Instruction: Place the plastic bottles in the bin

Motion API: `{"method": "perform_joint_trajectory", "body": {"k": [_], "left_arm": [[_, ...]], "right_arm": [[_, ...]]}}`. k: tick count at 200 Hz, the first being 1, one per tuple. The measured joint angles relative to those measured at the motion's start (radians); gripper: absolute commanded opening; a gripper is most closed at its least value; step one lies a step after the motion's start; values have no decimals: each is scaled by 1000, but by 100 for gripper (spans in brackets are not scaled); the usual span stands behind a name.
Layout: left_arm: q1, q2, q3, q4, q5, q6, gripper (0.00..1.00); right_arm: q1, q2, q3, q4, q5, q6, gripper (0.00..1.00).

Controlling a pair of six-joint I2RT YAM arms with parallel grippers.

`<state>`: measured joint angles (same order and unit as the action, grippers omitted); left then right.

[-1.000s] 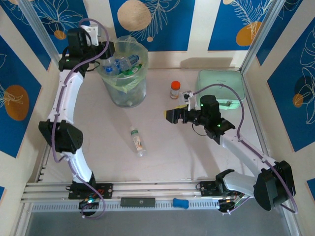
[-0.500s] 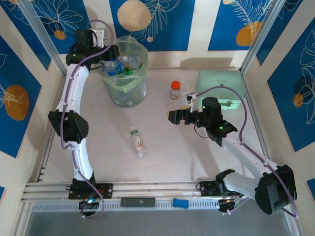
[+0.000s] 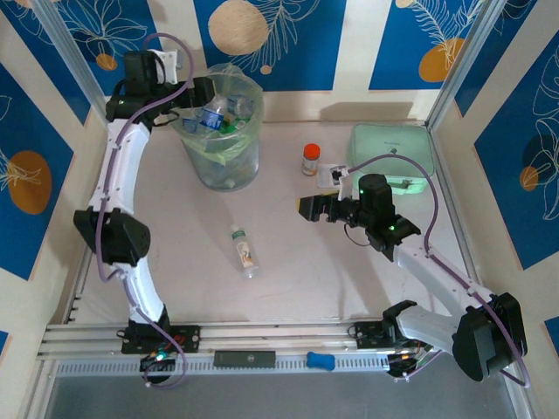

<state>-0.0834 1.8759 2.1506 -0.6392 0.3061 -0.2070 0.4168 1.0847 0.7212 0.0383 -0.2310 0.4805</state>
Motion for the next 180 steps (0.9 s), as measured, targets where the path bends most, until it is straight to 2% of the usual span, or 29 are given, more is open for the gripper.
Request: {"method": "perform_joint_trajectory", "body": {"k": [37,86,124,180], "left_arm": [[-3,-260,-317,188,7,-76,99],[-41,-560,-818,424,-4,-199,99],[-59,-743,-1160,497,-35,-286,99],[-59,-959,-1458,526,-149,-354,99]], "right_arm": [[0,35,0,19,-1,12,99],[29,122,10,18,27,30,99],[144,259,92,-24,99,52,99],[363,531,330,-185,249,120,99]]}}
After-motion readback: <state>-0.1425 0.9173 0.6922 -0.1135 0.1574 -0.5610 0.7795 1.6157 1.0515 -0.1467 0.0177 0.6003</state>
